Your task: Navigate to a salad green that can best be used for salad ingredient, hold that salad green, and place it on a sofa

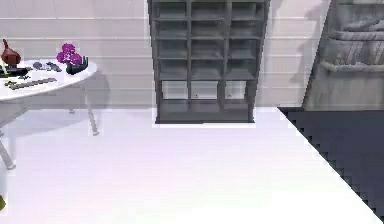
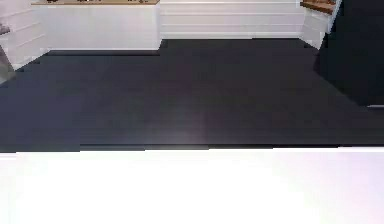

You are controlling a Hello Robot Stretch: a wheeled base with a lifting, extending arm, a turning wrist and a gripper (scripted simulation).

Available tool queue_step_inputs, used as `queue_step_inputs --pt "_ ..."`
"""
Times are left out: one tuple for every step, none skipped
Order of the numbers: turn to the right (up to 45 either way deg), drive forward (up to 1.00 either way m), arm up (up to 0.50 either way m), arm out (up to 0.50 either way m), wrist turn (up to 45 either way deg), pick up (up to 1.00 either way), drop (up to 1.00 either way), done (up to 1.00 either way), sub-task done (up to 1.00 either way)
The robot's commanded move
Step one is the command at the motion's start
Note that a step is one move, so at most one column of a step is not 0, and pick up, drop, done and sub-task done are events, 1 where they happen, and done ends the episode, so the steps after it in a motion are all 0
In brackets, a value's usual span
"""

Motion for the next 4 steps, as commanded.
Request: queue_step_inputs --pt "45.0 0.00 0.00 0.00 0.0 0.00 0.00 0.00 0.00" --pt "27.0 0.00 0.00 0.00 0.0 0.00 0.00 0.00 0.00" --pt "0.0 1.00 0.00 0.00 0.0 0.00 0.00 0.00 0.00" --pt "3.0 0.00 0.00 0.00 0.0 0.00 0.00 0.00 0.00"
